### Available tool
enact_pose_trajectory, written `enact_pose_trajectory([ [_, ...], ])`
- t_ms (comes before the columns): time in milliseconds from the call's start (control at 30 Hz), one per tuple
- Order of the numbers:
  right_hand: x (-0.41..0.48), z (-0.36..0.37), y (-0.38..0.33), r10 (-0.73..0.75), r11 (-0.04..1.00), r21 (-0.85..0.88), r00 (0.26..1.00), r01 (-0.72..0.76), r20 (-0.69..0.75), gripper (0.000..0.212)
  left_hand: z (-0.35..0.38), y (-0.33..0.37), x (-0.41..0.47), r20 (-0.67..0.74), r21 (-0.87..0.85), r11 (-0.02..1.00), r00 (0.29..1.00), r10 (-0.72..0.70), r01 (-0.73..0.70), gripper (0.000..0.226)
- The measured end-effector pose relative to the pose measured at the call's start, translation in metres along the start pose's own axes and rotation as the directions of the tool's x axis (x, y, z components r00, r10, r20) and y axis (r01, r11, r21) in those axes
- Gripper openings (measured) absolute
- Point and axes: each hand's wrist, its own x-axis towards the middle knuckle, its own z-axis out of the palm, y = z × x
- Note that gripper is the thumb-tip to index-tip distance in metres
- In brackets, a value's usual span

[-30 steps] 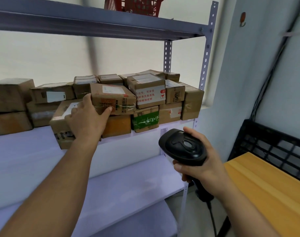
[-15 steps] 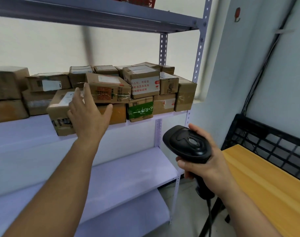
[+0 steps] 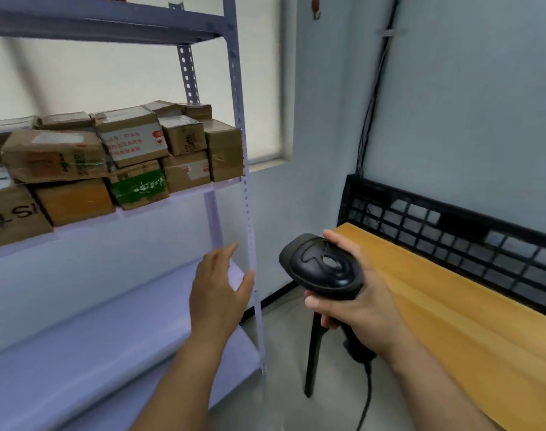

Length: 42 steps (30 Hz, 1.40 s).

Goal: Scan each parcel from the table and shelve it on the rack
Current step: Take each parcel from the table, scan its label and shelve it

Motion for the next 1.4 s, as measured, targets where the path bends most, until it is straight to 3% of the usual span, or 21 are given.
enact_pose_trajectory([
  [500,-0.136,-0.195,0.009,0.089,0.990,-0.074,0.940,-0.120,-0.329,0.086,0.188,0.187,-0.110,0.278,-0.207,0.964,0.934,0.223,-0.168,0.054],
  [833,-0.210,-0.293,0.019,0.117,0.972,-0.095,0.793,-0.215,-0.598,0.083,0.273,0.268,-0.153,0.491,-0.303,0.933,0.808,0.326,-0.192,0.055],
  [1067,-0.237,-0.347,0.030,0.188,0.943,-0.064,0.683,-0.326,-0.706,0.084,0.339,0.315,-0.164,0.605,-0.387,0.915,0.717,0.346,-0.115,0.056],
  [1400,-0.243,-0.423,0.054,0.226,0.905,-0.026,0.529,-0.425,-0.818,0.086,0.447,0.382,-0.150,0.818,-0.382,0.919,0.496,0.291,0.092,0.059],
])
